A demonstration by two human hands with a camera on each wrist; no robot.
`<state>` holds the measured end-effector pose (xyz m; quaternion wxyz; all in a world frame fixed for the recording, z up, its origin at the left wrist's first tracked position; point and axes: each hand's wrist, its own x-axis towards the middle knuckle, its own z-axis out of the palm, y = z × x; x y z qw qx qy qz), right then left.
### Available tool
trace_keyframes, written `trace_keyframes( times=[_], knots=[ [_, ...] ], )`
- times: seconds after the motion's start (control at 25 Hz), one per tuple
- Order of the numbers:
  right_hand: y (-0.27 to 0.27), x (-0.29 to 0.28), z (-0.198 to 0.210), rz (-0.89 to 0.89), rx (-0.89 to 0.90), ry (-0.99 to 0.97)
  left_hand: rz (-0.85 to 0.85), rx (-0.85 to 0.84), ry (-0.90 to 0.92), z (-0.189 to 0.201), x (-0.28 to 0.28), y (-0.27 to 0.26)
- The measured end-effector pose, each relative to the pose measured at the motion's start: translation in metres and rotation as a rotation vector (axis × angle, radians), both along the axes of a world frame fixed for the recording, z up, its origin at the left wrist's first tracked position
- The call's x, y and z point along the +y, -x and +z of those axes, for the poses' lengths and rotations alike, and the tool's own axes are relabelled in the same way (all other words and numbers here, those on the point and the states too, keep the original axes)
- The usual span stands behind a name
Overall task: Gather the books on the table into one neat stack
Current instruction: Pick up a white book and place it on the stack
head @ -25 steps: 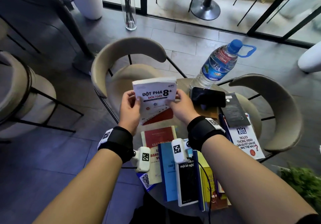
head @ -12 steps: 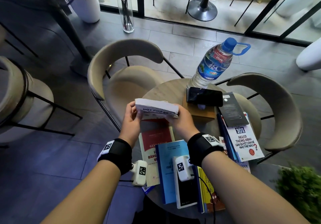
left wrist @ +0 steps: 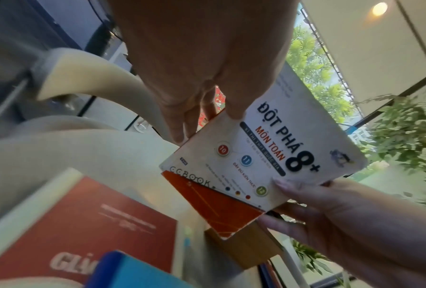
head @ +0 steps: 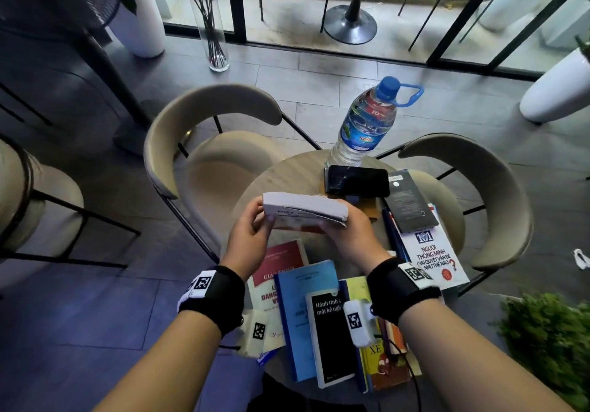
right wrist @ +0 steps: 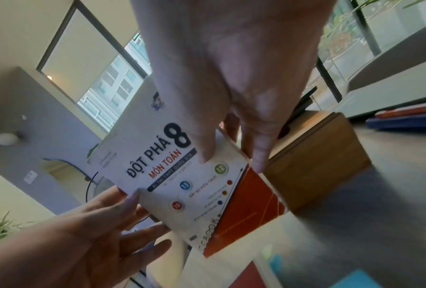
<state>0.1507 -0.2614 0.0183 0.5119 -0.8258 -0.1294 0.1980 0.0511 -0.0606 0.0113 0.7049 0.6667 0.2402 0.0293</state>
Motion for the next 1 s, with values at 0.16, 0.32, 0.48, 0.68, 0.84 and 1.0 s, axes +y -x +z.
trace_keyframes(
  times=[0.16,0.32,0.48,0.68,0.84,1.0],
  knots=[
    [-0.003,-0.032,-0.001,0.007,0.057,-0.002,-0.057,0.048,-0.005,0.004,-0.023,-0.008],
    [0.007,-0.043,0.011,0.015,0.061,-0.028,-0.049,0.063,0.013,0.016,-0.033,-0.005],
    [0.022,-0.053,0.014,0.064,0.035,0.052,-0.069,0.074,0.028,0.026,-0.034,0.009],
    [0.022,-0.084,0.021,0.116,0.011,0.107,-0.094,0.046,0.031,0.022,-0.06,0.009],
    [0.008,-0.116,0.016,0.111,0.041,0.035,-0.133,0.036,0.032,0.01,-0.093,-0.004],
    [-0.016,-0.143,-0.009,0.158,0.029,0.152,-0.147,0.029,0.031,0.002,-0.115,-0.022]
  ],
)
